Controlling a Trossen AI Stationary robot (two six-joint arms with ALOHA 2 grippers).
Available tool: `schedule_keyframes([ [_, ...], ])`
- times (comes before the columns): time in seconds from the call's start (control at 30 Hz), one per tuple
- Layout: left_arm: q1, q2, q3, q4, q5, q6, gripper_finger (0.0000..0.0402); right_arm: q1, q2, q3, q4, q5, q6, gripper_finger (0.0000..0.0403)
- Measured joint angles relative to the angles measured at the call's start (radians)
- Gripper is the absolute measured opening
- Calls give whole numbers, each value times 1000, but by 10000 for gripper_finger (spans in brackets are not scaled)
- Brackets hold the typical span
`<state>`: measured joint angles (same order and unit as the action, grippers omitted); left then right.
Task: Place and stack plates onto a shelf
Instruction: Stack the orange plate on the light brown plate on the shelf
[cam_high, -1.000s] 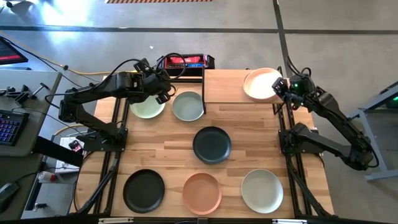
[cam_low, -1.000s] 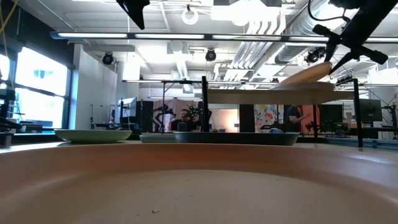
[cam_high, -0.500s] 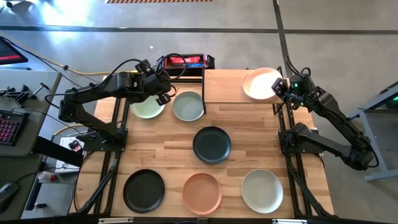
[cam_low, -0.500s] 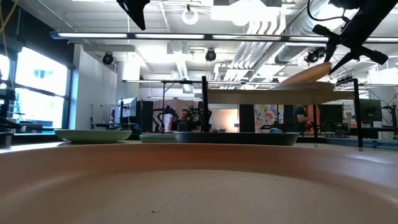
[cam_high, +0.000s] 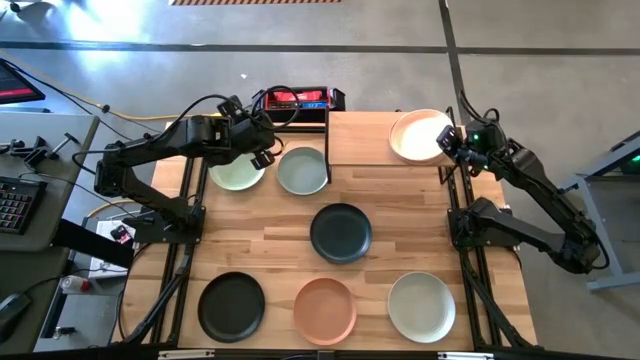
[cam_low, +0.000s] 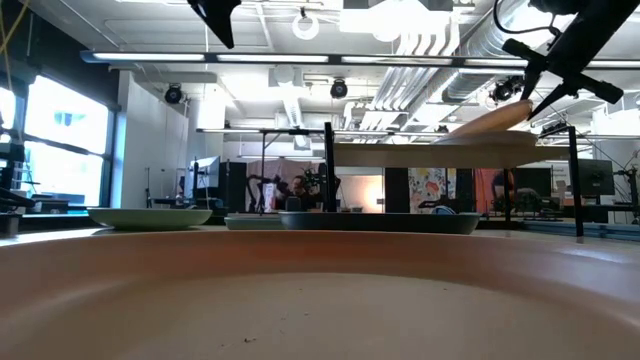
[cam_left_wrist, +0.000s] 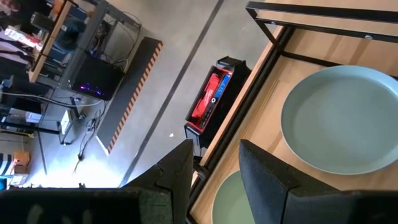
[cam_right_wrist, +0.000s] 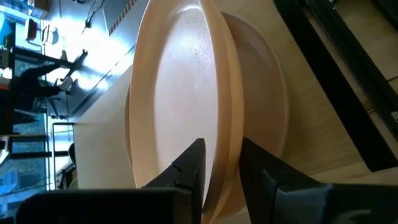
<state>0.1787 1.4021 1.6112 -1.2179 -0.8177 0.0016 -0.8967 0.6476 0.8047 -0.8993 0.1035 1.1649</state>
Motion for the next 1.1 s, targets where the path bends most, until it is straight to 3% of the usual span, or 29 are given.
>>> schedule_keyframes([
  [1.1, 0, 0, 0, 3, 34, -43, 117, 0, 2, 0, 7, -6, 32, 71],
])
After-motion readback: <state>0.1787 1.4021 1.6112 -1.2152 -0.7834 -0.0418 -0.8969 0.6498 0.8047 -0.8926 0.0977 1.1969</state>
